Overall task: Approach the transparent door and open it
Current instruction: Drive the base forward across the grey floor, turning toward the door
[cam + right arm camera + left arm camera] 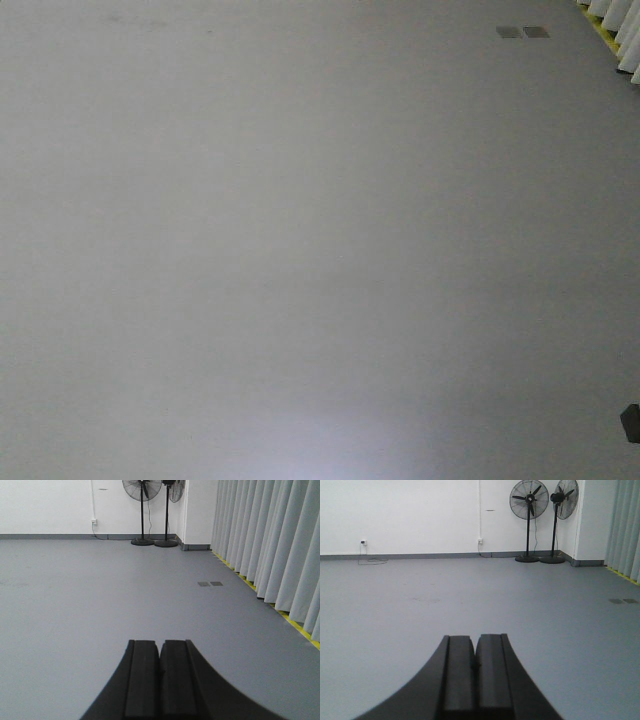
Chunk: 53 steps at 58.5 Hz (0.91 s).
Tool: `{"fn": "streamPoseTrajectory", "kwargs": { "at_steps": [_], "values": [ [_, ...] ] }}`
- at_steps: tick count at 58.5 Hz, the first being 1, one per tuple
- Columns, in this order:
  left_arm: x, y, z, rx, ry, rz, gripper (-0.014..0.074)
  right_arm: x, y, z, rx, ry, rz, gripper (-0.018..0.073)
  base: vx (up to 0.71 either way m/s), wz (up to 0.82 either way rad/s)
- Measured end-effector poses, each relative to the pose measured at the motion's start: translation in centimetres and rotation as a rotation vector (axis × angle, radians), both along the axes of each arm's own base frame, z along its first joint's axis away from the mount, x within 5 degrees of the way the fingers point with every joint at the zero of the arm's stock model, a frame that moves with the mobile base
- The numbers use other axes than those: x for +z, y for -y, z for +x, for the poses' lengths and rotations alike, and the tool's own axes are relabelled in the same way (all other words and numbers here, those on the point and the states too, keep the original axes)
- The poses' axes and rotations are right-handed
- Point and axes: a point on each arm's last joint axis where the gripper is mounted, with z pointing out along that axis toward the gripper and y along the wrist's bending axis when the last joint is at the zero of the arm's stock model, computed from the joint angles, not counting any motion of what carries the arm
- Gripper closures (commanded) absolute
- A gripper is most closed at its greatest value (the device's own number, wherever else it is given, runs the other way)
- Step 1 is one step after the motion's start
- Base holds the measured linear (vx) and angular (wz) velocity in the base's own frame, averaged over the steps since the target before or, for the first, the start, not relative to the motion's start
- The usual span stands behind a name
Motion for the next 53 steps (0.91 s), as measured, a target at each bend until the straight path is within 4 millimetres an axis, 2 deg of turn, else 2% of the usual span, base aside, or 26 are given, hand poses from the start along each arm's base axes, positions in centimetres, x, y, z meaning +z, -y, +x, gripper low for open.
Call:
{"fn": "streamPoseTrajectory", "kwargs": {
  "at_steps": [53],
  "values": [
    [0.0,0.0,0.0,0.0,0.0,0.0,0.0602,0.0,0.0,0.0,0.0,0.0,0.0,0.0564,0.03,0.01]
  ]
}}
